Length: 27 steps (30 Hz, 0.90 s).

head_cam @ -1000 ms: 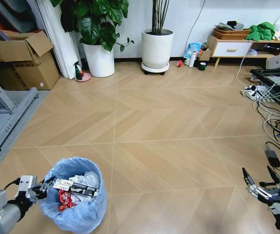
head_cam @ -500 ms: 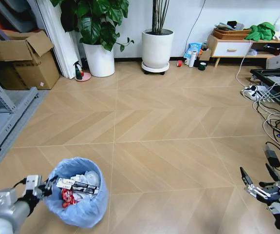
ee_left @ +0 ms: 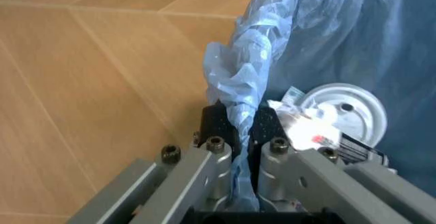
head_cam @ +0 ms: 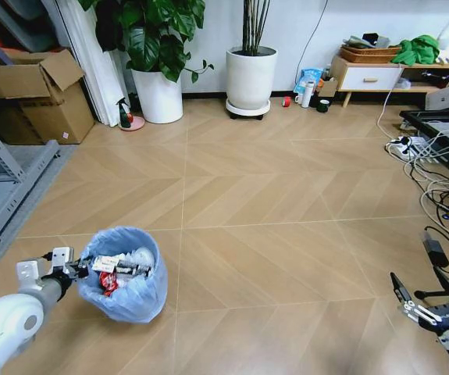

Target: Pick up the trash bin and place the garbage on the floor into it.

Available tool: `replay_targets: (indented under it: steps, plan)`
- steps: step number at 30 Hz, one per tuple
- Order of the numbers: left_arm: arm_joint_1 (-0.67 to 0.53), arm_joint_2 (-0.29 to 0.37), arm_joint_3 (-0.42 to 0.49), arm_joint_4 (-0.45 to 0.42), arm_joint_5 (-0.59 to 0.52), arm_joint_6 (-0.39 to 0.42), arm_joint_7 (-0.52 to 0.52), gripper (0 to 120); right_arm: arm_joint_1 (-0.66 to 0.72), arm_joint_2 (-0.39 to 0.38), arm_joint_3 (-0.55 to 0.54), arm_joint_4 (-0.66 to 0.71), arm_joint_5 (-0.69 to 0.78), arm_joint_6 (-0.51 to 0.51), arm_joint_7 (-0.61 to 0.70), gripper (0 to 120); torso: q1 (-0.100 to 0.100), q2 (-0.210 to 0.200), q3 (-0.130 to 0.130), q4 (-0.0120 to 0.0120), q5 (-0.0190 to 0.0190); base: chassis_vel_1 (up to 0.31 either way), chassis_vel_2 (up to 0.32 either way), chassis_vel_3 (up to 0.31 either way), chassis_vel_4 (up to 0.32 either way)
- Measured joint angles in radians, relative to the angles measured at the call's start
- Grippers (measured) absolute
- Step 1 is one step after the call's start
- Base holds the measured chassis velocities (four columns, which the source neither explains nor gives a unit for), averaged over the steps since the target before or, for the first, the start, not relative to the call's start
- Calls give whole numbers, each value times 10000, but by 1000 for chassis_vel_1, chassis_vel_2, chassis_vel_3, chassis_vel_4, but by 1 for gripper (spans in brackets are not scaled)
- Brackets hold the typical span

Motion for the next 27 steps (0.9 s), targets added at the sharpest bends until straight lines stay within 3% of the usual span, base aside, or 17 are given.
replay_targets:
  steps: [7, 15, 21, 25, 27]
  plan:
    - [-1465, -75, 1000, 1157, -223, 17, 12, 1, 91, 74, -31, -146, -85, -6, 19, 100, 0, 0, 0, -2, 6, 0, 0, 0, 0]
    - [-2548, -81, 1785, 1767, -399, -38, 84, 32, 161, 34, -25, -224, -80, -86, 85, 100, 0, 0, 0, -3, 5, 0, 0, 0, 0]
    - [-2541, -58, 1645, 1704, -447, -133, 120, 51, 171, 32, -31, -219, -103, -116, 190, 100, 0, 0, 0, -4, 2, 0, 0, 0, 0]
    - [-1873, 19, 806, 970, -358, -233, -145, 71, 59, 45, -69, -38, -223, -207, 638, 100, 0, 0, -1, -4, 6, 0, 0, 0, 0]
    - [-1667, 33, 587, 770, -290, -256, -198, 73, 23, 46, -75, 14, -257, -233, 734, 100, 0, 0, -1, -3, 4, 0, 0, 0, 0]
